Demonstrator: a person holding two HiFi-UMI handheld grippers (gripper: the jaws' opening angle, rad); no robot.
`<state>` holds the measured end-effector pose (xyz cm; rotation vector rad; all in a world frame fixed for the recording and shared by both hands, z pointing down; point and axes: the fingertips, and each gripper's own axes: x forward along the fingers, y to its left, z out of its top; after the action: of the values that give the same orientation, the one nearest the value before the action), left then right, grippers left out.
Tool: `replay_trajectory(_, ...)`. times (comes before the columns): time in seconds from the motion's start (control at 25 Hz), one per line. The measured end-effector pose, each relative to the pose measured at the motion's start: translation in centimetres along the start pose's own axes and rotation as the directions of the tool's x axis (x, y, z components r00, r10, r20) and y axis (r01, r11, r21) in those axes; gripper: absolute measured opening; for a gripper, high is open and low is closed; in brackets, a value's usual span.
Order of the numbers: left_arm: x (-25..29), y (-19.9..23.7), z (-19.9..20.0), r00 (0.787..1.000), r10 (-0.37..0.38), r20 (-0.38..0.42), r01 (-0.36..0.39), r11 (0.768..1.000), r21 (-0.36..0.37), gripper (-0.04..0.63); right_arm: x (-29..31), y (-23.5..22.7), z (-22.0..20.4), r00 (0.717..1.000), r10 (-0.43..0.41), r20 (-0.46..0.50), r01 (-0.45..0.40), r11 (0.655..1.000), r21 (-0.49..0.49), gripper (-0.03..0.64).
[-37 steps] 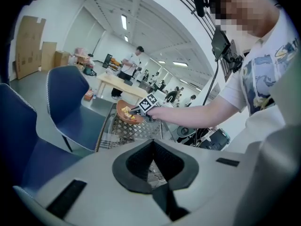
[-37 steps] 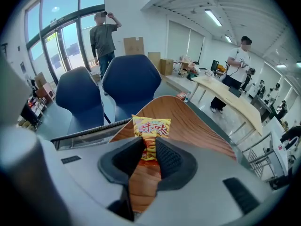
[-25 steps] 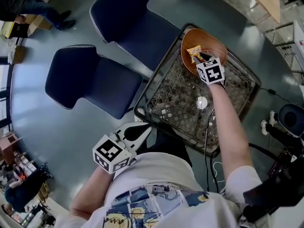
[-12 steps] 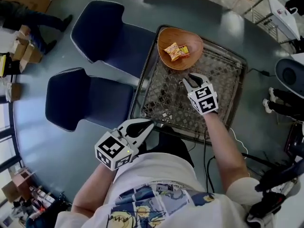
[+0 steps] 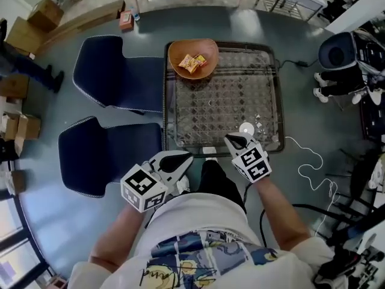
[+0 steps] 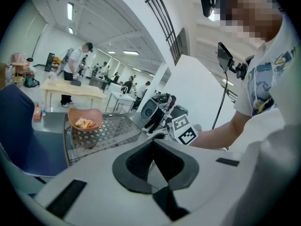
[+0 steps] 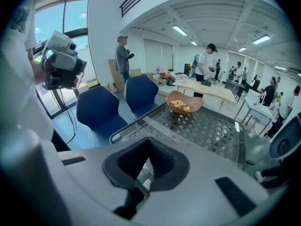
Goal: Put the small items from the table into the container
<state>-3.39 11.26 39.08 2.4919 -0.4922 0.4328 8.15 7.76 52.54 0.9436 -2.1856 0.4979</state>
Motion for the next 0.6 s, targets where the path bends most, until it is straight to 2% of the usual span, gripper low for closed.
replay_trajectory(0.2, -3.0, -3.1, -2.6, 0.998, -0.064, -0.013, 0.065, 0.997, 0.05, 0.008, -4.1, 5.9, -1.3, 0.997, -0.07, 0.044, 0.069, 0.997, 0.041, 0.008)
replay_trajectory(0.36, -5.2, -4.6, -5.3, 0.995, -0.093, -0.02, 0.094, 0.995, 0.036, 0.008, -6.1, 10.2, -2.0, 0.991, -0.105, 0.083, 0.098, 0.992, 0.079, 0.008)
replay_trajectory(0.6, -6.3, -6.7, -7.2, 0.991, -0.125, -0.043, 0.128, 0.989, 0.076, 0.008, -8.7, 13.7, -2.2, 0.98, -0.136, 0.147, 0.118, 0.985, 0.125, 0.008)
